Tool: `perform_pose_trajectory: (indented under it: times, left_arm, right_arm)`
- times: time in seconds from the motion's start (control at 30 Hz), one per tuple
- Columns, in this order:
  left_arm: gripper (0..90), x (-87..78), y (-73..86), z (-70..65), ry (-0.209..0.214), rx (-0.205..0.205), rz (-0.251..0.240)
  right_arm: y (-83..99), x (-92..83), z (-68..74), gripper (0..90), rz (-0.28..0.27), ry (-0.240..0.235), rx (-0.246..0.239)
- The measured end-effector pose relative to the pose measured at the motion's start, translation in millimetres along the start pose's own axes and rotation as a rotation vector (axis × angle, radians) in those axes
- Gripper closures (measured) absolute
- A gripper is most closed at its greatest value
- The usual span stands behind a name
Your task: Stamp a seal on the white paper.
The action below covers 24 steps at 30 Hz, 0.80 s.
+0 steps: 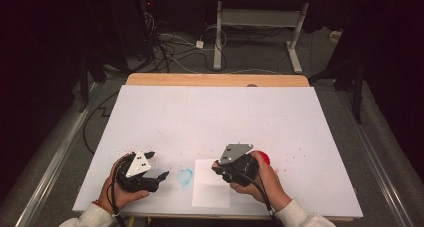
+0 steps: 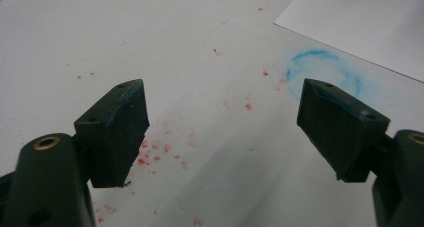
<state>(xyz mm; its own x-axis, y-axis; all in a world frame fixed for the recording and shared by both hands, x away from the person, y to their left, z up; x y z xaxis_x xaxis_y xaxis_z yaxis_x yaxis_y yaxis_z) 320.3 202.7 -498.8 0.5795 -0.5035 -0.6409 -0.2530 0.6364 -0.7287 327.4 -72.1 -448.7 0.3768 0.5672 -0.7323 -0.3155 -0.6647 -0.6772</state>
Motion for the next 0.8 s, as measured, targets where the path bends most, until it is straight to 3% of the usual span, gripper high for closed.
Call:
perform_pose_trajectory:
  times: [0.33,0.47,0.67,0.8]
  left_arm:
    - [19.9,-0.3,0.2,-0.4,-0.001,0.004,0.002]
    - [19.9,0.0,0.6,-0.4,0.001,0.005,0.005]
    - [19.9,0.2,0.6,-0.7,0.003,0.007,0.007]
    - [19.9,0.3,0.7,-0.7,0.003,0.009,0.009]
  right_arm:
    - [9.2,24.6,15.7,76.4,0.073,-0.021,-0.04]
    - [11.3,30.1,17.6,76.4,0.093,-0.026,-0.046]
    - [17.8,41.6,19.5,76.5,0.166,-0.026,-0.068]
    - [19.3,42.9,18.6,76.5,0.173,-0.032,-0.063]
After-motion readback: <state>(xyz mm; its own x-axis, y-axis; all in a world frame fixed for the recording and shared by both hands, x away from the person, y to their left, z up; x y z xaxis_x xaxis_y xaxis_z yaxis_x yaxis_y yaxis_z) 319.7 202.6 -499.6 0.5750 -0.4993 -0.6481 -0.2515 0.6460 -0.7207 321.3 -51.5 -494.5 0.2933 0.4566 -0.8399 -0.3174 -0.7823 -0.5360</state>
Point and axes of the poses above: each handheld gripper's, and its own axes: x roughly forward along the jaws, y roughly out of its underside, z roughly to its left, the point moved 4 cm from there along x, roughly forward along the jaws, and after that the axes turned 6 degrees about x, right-handed, at the moved point
